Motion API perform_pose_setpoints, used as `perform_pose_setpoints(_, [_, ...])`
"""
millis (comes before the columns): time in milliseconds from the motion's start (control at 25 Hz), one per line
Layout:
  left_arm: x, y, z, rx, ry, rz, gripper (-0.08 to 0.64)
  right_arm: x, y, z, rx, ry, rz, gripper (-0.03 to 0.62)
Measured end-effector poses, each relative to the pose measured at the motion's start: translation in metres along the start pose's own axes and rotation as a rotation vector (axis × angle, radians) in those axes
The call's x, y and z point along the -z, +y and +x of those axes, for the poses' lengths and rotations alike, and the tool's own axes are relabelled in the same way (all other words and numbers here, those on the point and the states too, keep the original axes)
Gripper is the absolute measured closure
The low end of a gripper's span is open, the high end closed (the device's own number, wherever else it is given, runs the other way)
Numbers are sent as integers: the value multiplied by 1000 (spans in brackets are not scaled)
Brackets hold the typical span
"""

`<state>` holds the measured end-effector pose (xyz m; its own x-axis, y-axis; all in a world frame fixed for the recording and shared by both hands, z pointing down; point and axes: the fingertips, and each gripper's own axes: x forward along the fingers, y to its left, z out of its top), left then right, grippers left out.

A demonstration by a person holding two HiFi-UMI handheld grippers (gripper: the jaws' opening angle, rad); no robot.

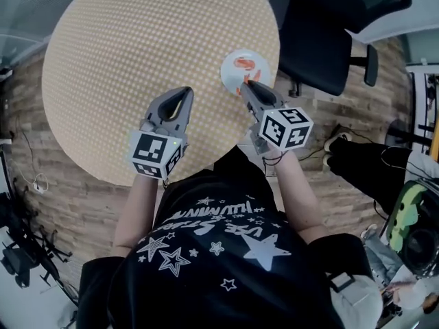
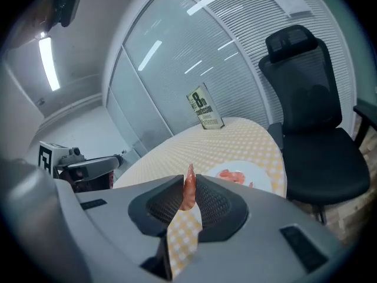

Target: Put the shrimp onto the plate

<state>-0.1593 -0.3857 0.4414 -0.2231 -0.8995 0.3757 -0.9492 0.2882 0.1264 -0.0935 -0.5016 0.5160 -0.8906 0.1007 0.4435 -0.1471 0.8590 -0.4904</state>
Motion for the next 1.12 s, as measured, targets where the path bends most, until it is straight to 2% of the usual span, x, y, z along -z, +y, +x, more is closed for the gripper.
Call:
perform_pose_setpoints(400, [16, 12, 2, -78, 49, -32, 551, 22, 1, 37, 9, 161, -171, 522])
perform_pose_setpoints(680, [25, 12, -1, -80, 70, -41, 551, 30, 9, 50, 53, 230, -291, 522])
perform_pose_setpoints(880, [29, 11, -7, -84, 77, -42, 551, 37, 15, 55, 89, 258, -419, 522])
perform_pose_setpoints(960, [31, 13, -7, -83, 80, -40, 551, 41, 11, 58, 111, 279, -435, 522])
perform_pose_setpoints(1120, [33, 14, -2, -77, 91, -36, 551, 44, -2, 63, 142, 299, -409, 522])
